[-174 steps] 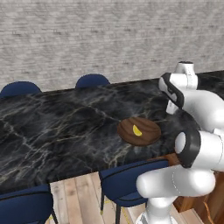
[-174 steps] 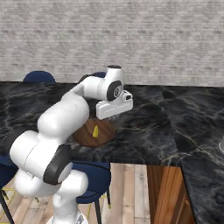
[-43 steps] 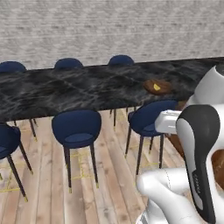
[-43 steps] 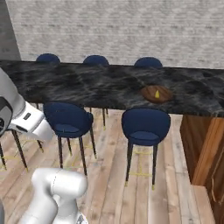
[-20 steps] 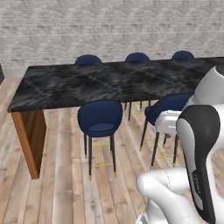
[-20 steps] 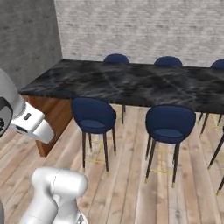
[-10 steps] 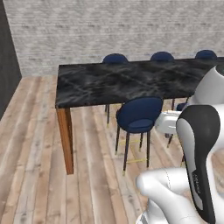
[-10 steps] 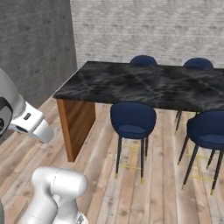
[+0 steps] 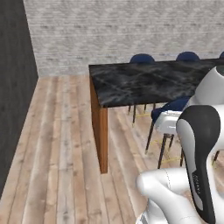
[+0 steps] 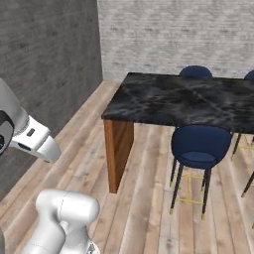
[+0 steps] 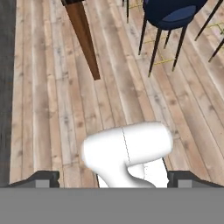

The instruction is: There is a bowl on the dining counter. Grab a lemon wedge from the fridge and place it in the bowl. Then get the liquor bottle and glass cup from the cabinet and place them next to the bowl.

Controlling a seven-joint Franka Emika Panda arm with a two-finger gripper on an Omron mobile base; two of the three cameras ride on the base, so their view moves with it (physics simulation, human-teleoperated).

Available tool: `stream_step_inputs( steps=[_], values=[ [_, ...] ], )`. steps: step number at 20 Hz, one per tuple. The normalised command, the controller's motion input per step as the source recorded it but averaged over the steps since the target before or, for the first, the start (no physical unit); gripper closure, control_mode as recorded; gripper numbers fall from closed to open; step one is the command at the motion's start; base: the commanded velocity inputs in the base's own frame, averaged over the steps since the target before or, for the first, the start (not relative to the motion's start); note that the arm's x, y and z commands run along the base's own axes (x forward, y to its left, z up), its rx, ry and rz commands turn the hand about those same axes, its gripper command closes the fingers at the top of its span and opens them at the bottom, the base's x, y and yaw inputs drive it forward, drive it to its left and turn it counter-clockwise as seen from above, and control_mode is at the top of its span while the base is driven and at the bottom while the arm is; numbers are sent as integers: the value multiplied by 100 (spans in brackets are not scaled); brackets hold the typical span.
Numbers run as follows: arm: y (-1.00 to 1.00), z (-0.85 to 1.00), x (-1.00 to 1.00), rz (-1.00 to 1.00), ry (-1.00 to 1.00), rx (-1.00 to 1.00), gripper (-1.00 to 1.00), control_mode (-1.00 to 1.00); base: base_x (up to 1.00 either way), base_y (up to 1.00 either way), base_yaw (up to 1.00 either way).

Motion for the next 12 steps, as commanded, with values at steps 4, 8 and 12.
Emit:
stream_step_inputs(
  steps=[4,8,12],
  values=[
    [0,0,0,0,0,0,-100,100,53,100,0],
    [0,0,0,0,0,0,-100,100,60,100,0],
    [0,0,0,0,0,0,-100,100,84,100,0]
  ],
)
